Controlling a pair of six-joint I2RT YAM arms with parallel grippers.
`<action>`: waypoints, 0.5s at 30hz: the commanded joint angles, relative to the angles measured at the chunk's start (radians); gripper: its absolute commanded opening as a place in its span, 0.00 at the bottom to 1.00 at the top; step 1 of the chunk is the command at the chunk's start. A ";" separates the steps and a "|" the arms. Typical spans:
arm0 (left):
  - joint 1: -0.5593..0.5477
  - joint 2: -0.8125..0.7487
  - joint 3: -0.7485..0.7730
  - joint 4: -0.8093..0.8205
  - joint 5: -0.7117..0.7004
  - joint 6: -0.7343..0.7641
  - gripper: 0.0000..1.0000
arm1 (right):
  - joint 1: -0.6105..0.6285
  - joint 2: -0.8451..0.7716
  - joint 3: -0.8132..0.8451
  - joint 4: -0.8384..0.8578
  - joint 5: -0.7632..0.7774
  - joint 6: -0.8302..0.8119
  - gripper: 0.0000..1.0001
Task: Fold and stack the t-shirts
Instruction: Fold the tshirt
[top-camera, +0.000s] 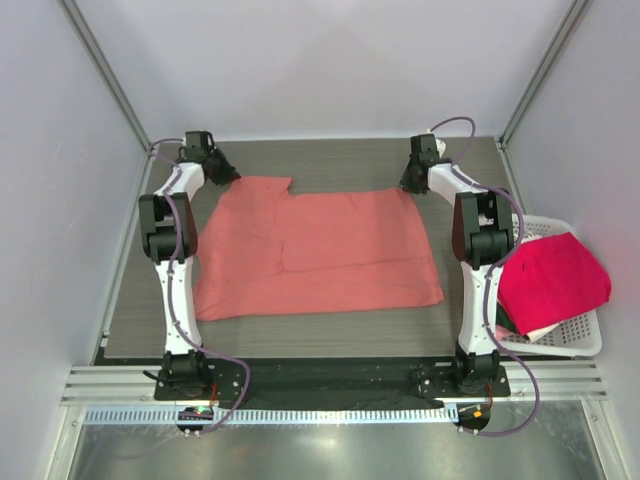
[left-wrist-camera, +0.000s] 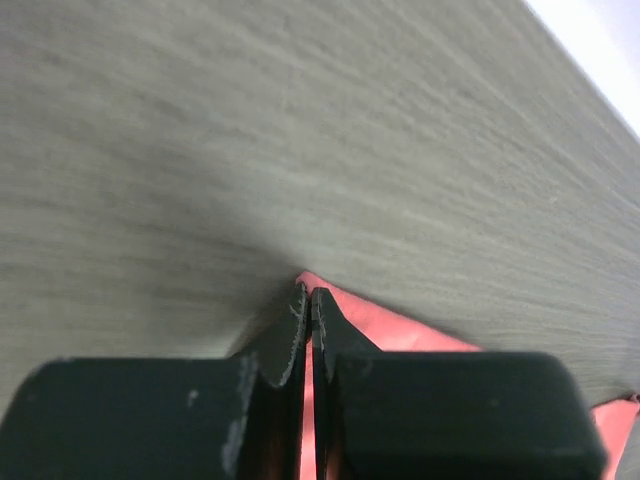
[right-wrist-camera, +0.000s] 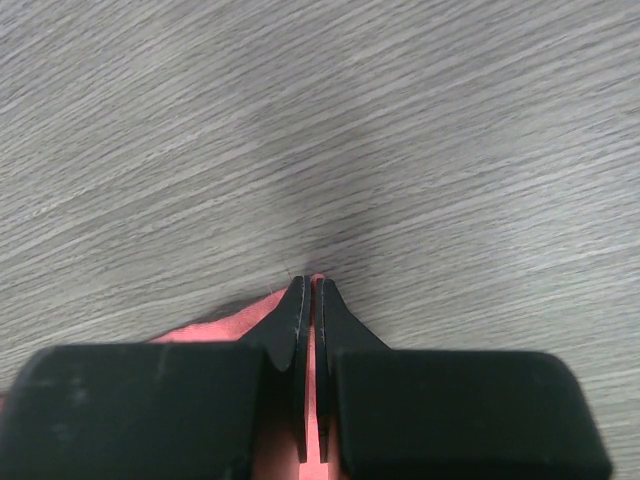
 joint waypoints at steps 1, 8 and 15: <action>-0.002 -0.110 -0.070 0.042 0.025 0.003 0.00 | -0.008 -0.073 -0.008 -0.046 -0.035 0.013 0.01; -0.002 -0.331 -0.312 0.174 -0.054 -0.013 0.00 | -0.016 -0.128 -0.007 -0.085 -0.073 0.002 0.01; -0.002 -0.481 -0.455 0.254 -0.050 -0.024 0.00 | -0.014 -0.188 -0.050 -0.089 -0.101 0.004 0.01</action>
